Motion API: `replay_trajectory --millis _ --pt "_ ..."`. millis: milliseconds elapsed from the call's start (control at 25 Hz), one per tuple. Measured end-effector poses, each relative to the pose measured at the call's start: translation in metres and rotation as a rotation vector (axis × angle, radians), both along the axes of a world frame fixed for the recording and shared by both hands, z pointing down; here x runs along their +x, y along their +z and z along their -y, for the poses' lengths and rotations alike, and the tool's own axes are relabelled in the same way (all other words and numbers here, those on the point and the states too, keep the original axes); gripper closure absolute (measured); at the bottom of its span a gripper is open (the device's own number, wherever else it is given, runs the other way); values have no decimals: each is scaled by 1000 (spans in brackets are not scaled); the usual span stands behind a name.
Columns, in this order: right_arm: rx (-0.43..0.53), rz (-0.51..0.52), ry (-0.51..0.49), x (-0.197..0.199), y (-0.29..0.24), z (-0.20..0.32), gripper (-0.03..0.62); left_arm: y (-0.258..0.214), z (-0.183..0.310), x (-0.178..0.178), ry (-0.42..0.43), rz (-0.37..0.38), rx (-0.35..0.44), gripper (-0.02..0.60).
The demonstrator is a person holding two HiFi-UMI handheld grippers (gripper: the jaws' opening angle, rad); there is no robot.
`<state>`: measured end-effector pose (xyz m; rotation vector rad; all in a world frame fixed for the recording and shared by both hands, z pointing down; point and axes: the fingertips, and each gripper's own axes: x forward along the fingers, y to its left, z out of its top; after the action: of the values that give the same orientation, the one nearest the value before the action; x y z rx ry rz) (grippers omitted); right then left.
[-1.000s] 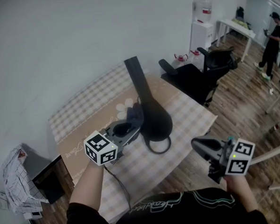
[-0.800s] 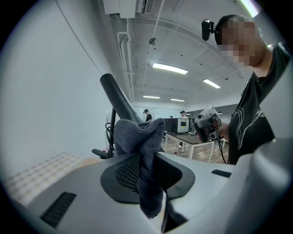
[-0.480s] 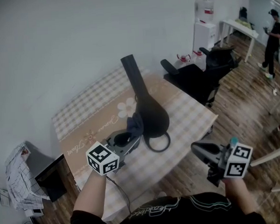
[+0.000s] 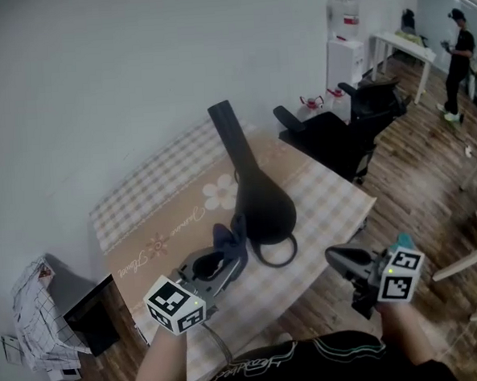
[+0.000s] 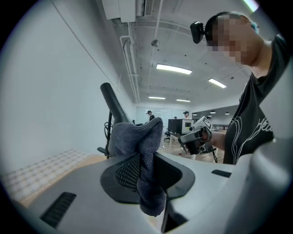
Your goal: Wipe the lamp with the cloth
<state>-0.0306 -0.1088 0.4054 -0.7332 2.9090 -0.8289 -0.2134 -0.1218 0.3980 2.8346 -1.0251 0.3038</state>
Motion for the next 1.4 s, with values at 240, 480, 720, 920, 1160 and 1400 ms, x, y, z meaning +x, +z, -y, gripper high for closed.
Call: replay_trajectory --millis 240,480,720,920,1160,1400 --pt "28 -22 8 -20 1 8 583 -49 10 -24 -69 37 79 509" --pt "87 1 -7 -25 -20 9 583 -109 23 -28 -87 24 165 509" --pt "120 39 -45 -14 -36 24 583 -142 33 -16 -128 106 247 509" --pt "149 48 -91 -4 -54 39 583 -168 47 -11 -184 175 297 509" --pt "155 43 -139 24 -71 67 583 -199 79 -5 -268 247 353 509" --pt "160 56 -154 54 -76 93 583 -211 108 5 -323 339 379 509"
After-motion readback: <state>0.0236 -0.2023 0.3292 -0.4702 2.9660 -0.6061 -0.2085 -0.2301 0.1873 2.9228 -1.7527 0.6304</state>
